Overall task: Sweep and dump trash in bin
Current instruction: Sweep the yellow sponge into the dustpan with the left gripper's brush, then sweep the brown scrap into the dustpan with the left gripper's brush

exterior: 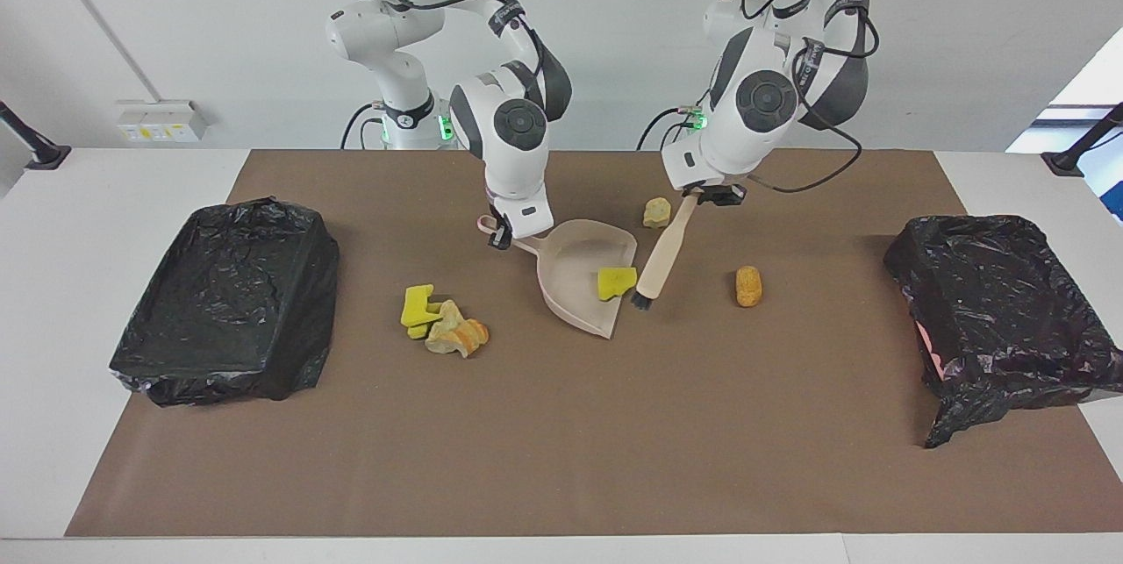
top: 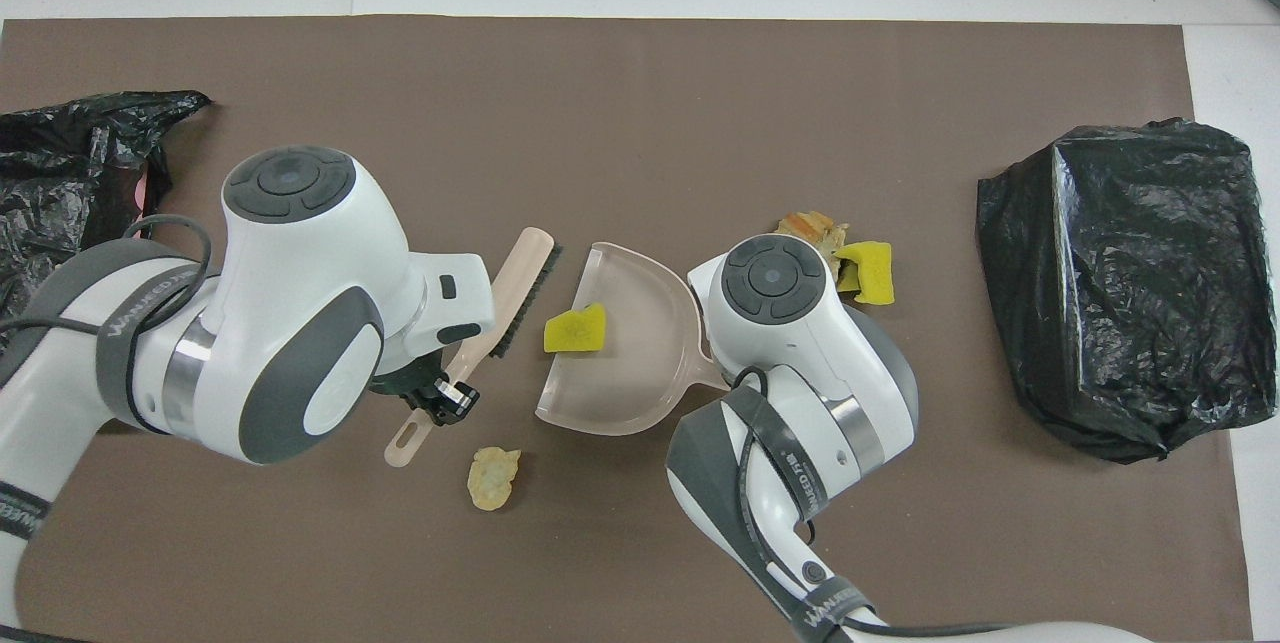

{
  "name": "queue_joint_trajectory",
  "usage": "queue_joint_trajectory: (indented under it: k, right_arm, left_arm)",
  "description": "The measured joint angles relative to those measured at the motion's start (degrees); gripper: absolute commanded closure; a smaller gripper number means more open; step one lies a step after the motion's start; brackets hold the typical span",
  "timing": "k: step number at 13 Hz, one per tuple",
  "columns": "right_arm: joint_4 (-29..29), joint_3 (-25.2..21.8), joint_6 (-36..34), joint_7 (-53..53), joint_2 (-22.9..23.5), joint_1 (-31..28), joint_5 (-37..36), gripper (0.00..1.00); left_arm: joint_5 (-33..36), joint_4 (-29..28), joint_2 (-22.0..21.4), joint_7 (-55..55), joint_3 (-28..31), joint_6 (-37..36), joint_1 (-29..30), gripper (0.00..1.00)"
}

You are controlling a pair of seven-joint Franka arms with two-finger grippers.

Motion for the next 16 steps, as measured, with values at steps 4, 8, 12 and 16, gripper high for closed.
queue_joint_trajectory:
  k: [4,8,12,16]
  right_arm:
    - [-0.5,-0.02,1.45,-3.54,0.0,-0.06,-0.15,1.0]
    - [-0.99,-0.02,2.51,-4.76,0.0,-0.09,-0.57,1.0]
    - [-1.0,-0.02,2.52,-4.76,0.0,-0.09,-0.58,1.0]
    - [-1.0,-0.02,2.53,-4.76,0.0,-0.09,-0.58,1.0]
  left_arm:
    - [4.22,-3.59,-3.19,-11.18,0.37,-1.53,6.04,1.0]
    - [8.52,-14.44,-8.27,-19.88,0.44,6.07,9.92,1.0]
    - [8.55,-22.83,-10.03,-24.9,-0.45,13.3,10.19,1.0]
    - [7.01,-25.36,-9.89,-25.85,-1.2,14.54,5.66,1.0]
